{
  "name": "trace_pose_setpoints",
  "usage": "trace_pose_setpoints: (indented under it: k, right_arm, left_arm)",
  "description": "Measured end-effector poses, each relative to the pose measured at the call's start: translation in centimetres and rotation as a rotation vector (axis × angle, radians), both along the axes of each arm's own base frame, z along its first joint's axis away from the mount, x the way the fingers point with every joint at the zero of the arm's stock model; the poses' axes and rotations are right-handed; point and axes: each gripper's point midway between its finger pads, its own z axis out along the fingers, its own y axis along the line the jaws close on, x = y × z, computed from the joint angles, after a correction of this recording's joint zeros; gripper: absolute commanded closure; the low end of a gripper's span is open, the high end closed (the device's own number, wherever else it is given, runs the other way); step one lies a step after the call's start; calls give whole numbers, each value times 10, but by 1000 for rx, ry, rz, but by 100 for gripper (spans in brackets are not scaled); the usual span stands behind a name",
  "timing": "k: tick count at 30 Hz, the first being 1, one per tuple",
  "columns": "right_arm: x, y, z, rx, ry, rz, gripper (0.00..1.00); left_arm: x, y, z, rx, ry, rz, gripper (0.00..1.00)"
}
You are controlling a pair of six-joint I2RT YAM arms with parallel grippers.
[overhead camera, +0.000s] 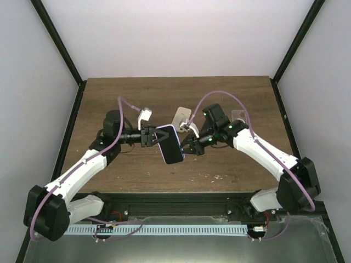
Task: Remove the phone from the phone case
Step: Remove the phone case from the phone.
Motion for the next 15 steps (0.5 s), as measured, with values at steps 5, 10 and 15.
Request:
trace_pose_setpoints:
  k: [5, 10, 15]
  right_arm:
    - [-2, -19, -19, -101, 5, -98, 99]
    - [4, -36, -36, -229, 66, -236, 99]
    - [-3, -54, -68, -348, 250, -366, 99]
  left_arm:
    - [27, 7, -17, 59, 71, 190, 42]
    - [48, 44, -16, 124, 33, 497, 42]
    - [38, 55, -29, 218, 5, 636, 42]
